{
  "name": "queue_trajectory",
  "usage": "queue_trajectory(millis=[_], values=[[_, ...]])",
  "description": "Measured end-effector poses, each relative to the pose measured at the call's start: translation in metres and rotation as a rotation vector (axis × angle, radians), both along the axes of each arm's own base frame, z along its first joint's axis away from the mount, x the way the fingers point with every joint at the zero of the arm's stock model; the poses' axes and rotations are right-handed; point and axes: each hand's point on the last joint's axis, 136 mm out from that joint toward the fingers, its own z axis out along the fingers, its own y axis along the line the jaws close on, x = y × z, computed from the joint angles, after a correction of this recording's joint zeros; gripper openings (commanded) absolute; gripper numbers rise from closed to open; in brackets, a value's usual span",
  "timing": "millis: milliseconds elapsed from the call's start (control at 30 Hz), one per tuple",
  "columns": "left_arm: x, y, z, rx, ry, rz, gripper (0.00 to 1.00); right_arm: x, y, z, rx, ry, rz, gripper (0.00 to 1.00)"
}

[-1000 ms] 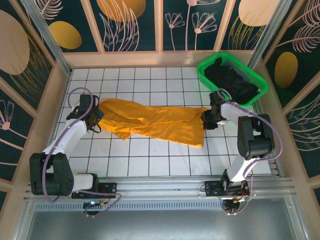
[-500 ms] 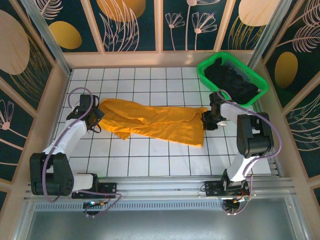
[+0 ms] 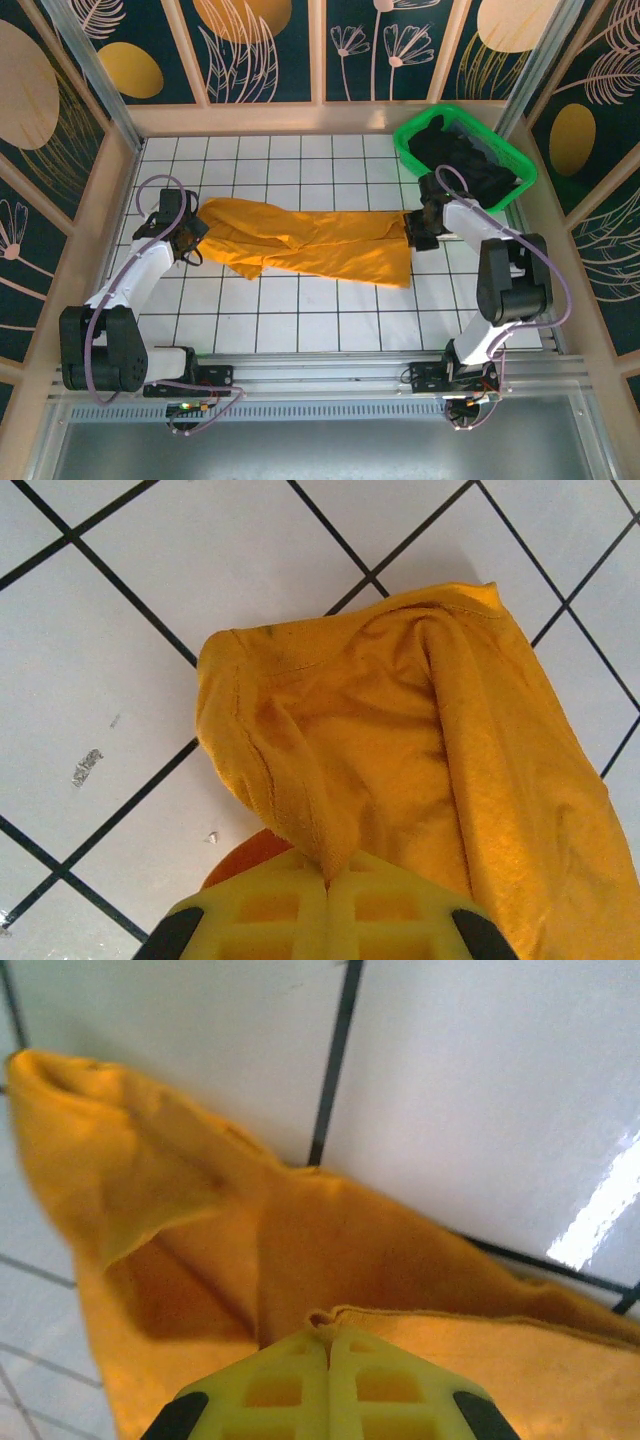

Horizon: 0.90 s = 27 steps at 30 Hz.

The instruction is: Fold and stack the t-shirts

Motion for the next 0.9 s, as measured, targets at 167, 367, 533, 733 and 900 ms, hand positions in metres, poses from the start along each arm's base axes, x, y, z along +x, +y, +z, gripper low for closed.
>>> queue_trajectory(millis=[167, 367, 533, 733, 900], values=[[0.0, -0.002, 0.0, -0.01, 0.0, -0.003, 0.0, -0.002, -0.001, 0.021, -0.015, -0.049, 0.023, 0.0], [0.001, -0.006, 0.003, -0.037, -0.011, -0.004, 0.0, 0.012, -0.006, 0.054, -0.069, -0.172, 0.086, 0.0], [0.018, -0.012, 0.037, -0.085, -0.103, -0.007, 0.0, 0.051, -0.001, 0.107, -0.116, -0.429, 0.211, 0.0], [0.06, -0.018, 0.155, -0.143, -0.427, -0.006, 0.0, 0.103, 0.008, 0.218, -0.218, -0.808, 0.344, 0.0], [0.061, -0.017, 0.26, -0.174, -0.716, -0.003, 0.0, 0.116, 0.008, 0.317, -0.338, -1.112, 0.384, 0.0]])
